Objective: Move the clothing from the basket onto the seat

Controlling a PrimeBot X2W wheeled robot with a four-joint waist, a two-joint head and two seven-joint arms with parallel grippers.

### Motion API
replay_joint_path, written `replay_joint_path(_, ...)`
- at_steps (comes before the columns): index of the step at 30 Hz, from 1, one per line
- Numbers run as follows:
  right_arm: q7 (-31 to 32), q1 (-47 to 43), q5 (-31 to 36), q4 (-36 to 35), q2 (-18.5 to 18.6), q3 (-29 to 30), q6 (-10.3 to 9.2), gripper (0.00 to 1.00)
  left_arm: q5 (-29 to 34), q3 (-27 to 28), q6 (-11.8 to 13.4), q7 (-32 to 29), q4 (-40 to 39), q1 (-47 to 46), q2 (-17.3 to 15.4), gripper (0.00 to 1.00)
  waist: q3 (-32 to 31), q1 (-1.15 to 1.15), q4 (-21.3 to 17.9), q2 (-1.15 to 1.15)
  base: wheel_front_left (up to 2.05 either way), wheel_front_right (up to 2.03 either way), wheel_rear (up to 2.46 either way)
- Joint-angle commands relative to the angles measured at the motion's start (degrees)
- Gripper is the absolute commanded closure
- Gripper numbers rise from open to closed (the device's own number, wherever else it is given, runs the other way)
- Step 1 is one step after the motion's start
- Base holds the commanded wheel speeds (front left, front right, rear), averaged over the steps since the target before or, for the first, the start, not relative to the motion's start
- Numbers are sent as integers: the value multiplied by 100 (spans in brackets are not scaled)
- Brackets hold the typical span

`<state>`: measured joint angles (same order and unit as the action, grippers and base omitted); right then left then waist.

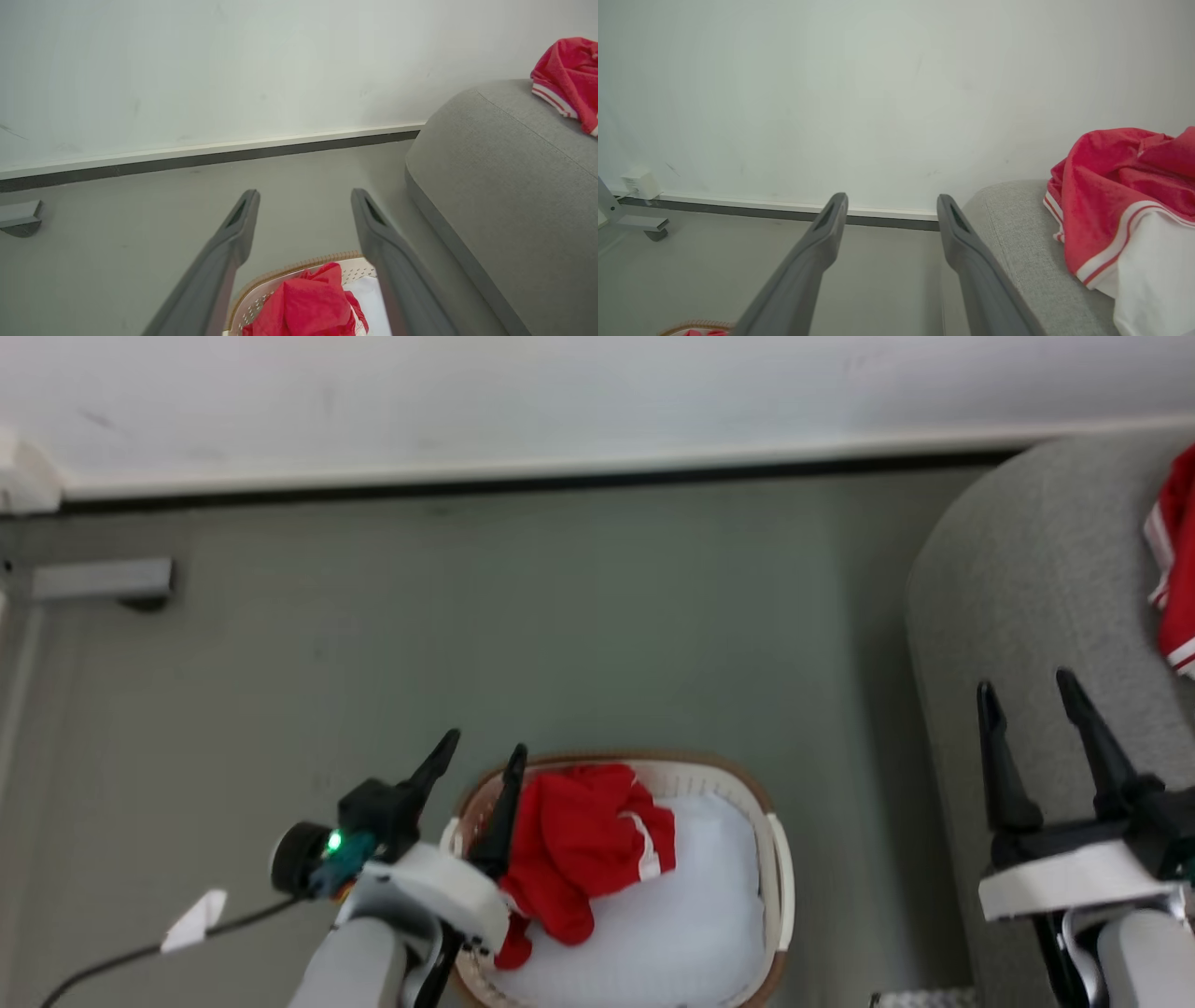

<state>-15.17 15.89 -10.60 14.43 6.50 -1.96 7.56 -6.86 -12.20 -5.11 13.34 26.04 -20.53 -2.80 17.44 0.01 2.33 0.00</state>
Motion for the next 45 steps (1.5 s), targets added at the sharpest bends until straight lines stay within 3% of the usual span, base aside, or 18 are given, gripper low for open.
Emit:
replay_joint_path(1, 4, 249, -20, -49, 69, -56, -15, 0, 52, -109, -30, -90, 145, -243, -24, 0, 733, -1, 17, 0, 0, 0, 0)
replay_joint_path(10, 4, 932, -139, -178, 214, -215, -15, 0, -544, -950, -45, -868, 840, -1160, -23, 0, 1609, -1, 15, 0, 0, 0, 0)
replay_joint_path(20, 4, 1529, -163, -428, 357, -340, -15, 0, -1060, -1489, 273, -1477, 1505, -2008, -23, 0, 2556, -1, -62, 0, 0, 0, 0)
replay_joint_path(31, 4, 2057, -179, -759, 534, -702, -15, 0, -1492, -1957, 584, -1392, 2118, -2828, -23, 0, 3357, -1, -148, 0, 0, 0, 0)
replay_joint_path(45, 4, 2130, -262, -933, 565, -778, -15, 0, -2018, -2507, 732, -1154, 2785, -3361, -25, 0, 3693, -1, -327, 0, 0, 0, 0)
